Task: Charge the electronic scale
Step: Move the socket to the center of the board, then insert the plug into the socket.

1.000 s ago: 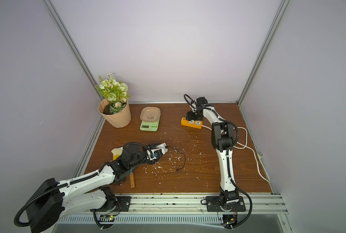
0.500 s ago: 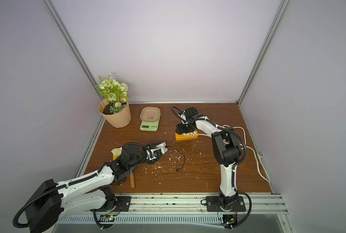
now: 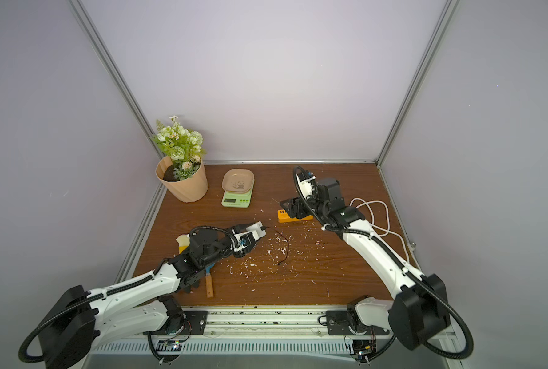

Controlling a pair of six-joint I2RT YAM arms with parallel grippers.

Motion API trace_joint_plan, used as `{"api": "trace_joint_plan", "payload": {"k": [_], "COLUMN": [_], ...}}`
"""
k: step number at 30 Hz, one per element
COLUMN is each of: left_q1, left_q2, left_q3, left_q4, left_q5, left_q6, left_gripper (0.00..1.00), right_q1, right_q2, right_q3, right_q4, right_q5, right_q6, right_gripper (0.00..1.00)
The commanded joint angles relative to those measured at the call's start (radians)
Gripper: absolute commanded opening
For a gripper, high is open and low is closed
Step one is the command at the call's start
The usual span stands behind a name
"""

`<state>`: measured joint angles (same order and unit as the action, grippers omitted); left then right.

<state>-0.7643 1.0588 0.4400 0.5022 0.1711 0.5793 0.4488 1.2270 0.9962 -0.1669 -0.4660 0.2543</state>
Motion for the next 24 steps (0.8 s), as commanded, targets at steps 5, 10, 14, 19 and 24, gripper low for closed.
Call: {"api": "trace_joint_plan", "payload": {"k": [5,10,14,19,24], "left_q1": [-0.003,-0.002,-0.003,-0.003,-0.003], "left_q2": [-0.023,-0.029,-0.028,-0.023,-0.018], "left_q3": [0.000,-0.004,-0.006,-0.004,0.001], "left_q4": [0.115,0.152,0.181,0.196,0.202], "left_q5": [0.014,0.026,0.039,0.047,0.048], "left_q6": [-0.071,-0.097,-0.115,-0.118,-0.121], "left_gripper": [0.41,0.41,0.41,0.41,0.42], "right_q1": [0.054,0.112,0.153,0.199,0.238], "right_q2": [-0.168,-0.214,-0.205,-0.175,-0.138], "right_q3": [-0.179,-0.233,-0.248,-0.249,-0.233], "right_q4": [0.287,0.346,0.371,0.389,0.402], "right_q5": [-0.117,-0.064,-0.034,-0.007,0.020], "right_q6": [0.058,0.077,0.090,0.100,0.108], "right_gripper": [0.79,0.83,0.85,0.88,0.88]}}
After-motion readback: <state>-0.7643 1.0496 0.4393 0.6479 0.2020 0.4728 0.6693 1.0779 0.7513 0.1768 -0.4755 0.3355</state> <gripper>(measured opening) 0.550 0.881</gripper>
